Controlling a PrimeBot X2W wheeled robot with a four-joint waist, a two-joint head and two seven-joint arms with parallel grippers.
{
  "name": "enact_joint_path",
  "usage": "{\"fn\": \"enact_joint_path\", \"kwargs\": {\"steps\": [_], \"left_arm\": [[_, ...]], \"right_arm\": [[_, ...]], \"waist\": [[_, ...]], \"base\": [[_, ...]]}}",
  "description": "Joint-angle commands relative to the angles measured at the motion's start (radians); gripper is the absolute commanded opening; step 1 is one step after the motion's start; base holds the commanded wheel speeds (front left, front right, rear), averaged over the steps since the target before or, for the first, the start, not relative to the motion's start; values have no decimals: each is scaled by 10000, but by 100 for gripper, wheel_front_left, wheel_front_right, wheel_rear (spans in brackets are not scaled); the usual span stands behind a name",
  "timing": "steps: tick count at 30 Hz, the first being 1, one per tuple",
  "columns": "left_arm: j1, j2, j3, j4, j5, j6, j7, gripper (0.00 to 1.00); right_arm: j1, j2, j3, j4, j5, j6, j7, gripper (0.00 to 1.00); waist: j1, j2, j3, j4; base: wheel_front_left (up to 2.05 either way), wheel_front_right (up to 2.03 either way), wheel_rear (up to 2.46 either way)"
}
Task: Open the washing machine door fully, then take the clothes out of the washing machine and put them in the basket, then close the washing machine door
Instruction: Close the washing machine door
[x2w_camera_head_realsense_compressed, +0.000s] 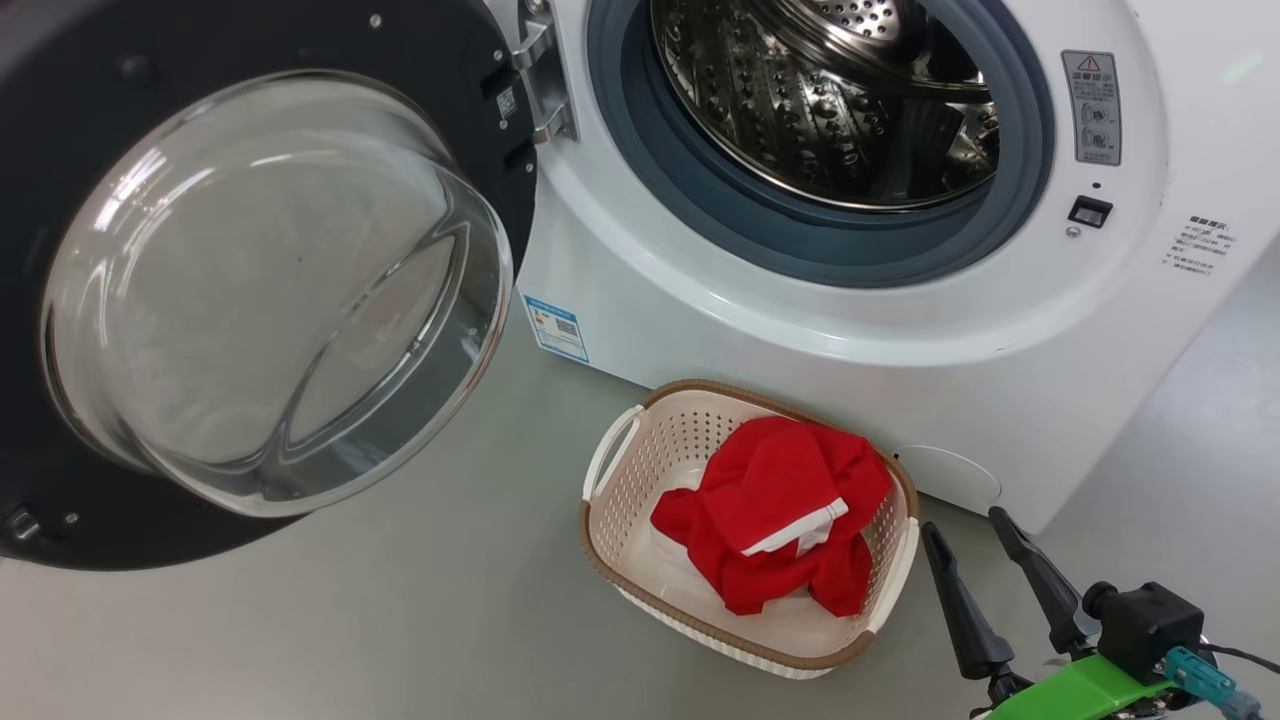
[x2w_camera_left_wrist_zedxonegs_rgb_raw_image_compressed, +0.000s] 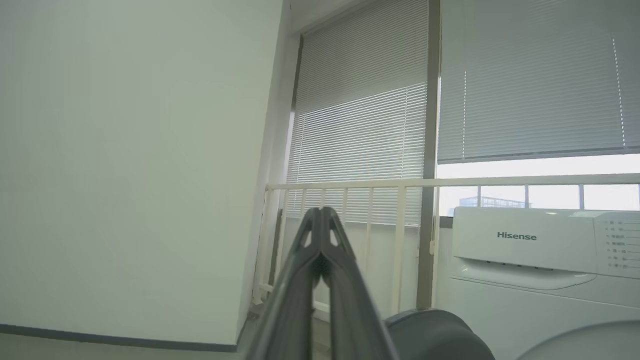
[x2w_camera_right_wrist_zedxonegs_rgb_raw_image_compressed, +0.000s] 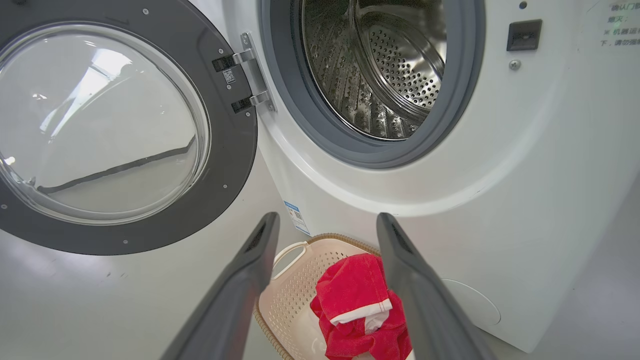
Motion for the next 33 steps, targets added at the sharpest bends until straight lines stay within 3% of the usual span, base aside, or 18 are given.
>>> {"fn": "enact_joint_path", "kwargs": {"steps": [1,4,8,15,26,33], "left_arm": [[-476,824,358,437,-436,-53,-18,0],[-1135,1391,236,1956,-1554,-54,425,0],[-2191,2107,-14,4254,-3278,-54,1956,0],[-3013,2520,-371,6033,-4717,-55,4069,0],[-3404,2774,-1031,7682,-5864,-55,6941,0],[-3375,2739,-1394,7743,-6304,-55,8335,0]], "right_arm": [[-70,-62,158,-282,-88,65,-65,100],[-68,-86,120,-322,-106,65,-65,100],[-106,-156,84,-341,-149,65,-65,100],[-139,-188,67,-346,-171,65,-65,100],[-117,-257,-20,-417,-213,65,-65,100],[-105,-252,-48,-435,-236,65,-65,100]], "waist": [[0,0,35,4],[0,0,113,13],[0,0,269,48],[0,0,381,83],[0,0,638,113],[0,0,682,70]], "base": [[0,0,0],[0,0,0],[0,0,0],[0,0,0],[0,0,0],[0,0,0]]}}
